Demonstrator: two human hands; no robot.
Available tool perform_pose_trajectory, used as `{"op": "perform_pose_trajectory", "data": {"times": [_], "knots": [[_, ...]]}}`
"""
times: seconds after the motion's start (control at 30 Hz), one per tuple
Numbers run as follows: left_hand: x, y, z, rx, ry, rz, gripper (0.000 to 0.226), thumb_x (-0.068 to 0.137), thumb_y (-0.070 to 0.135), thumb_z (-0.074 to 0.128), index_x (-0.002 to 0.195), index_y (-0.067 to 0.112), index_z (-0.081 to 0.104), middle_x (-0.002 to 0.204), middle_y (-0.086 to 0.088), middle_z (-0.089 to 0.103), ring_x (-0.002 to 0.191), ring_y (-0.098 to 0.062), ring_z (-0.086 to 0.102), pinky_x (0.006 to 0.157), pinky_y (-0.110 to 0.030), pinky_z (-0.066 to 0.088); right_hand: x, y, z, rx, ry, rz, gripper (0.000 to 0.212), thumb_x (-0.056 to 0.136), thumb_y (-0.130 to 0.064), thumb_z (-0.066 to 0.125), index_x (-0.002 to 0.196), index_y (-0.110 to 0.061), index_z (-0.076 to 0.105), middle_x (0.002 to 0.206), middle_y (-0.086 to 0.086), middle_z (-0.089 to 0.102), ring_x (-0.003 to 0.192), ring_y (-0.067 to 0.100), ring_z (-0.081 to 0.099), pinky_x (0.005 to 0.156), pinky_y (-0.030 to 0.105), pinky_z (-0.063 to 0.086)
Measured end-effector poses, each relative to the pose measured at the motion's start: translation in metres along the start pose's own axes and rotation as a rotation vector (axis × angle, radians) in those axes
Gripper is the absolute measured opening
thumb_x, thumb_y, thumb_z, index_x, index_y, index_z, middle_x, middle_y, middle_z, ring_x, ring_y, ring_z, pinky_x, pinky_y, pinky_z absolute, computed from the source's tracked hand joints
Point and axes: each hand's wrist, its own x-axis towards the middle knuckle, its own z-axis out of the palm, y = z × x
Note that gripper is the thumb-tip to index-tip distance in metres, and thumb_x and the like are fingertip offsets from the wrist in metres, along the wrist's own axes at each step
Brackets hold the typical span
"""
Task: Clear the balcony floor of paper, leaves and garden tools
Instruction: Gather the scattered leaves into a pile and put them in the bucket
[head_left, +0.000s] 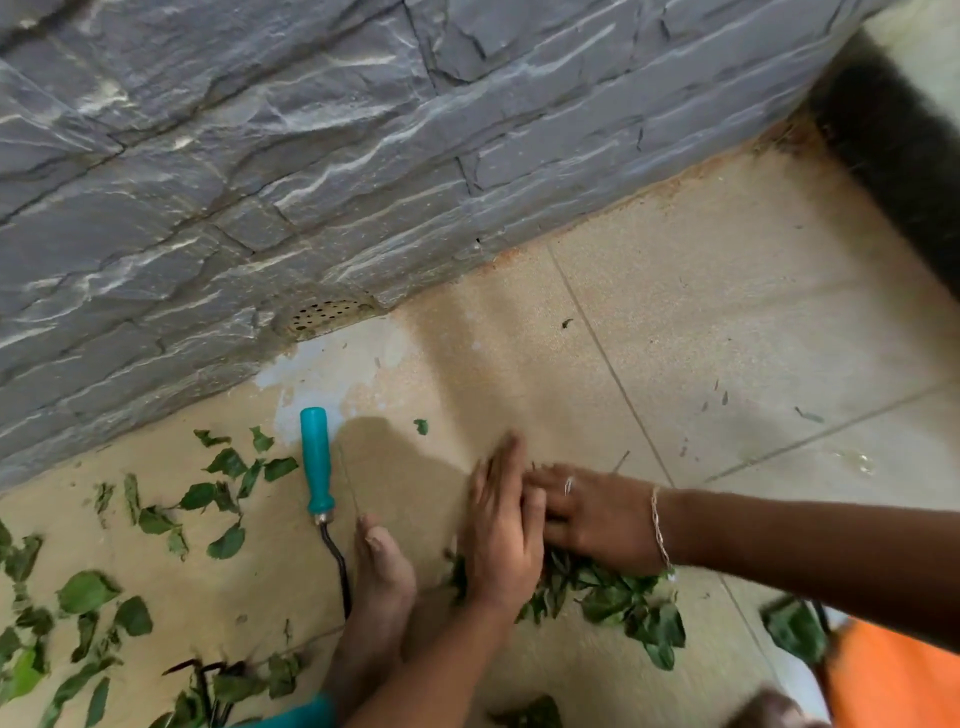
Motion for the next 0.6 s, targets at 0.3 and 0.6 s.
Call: {"op": "perform_pose_trajectory", "data": {"times": [0.3,0.6], "knots": [[0.039,-0.009,-0.002,0.284,0.1,-0.212,0.074,0.09,0.062,0.01,0.148,0.017,0.017,0.157,-0.008,0.006,0.146,-0.024,0.001,0.118,-0.047,0.006,-0.073,-0.005,0.001,0.02,0.121,0.234,0.076,0.063,-0.014,0.064,0.136,-0.015,0.044,0.144,0.023,0.036,0.131,0.035,0.04,0.1,0.039,0.041],[0.028,0.026,0.022,0.159,-0.114,0.241,0.06,0.096,0.055,0.01,0.144,0.021,0.019,0.153,-0.002,0.023,0.144,-0.017,0.015,0.118,-0.039,0.006,-0.081,-0.039,0.013,0.134,0.113,-0.065,0.055,0.07,-0.012,0.063,0.125,-0.013,0.056,0.136,0.016,0.05,0.126,0.031,0.047,0.105,0.037,0.039]]}}
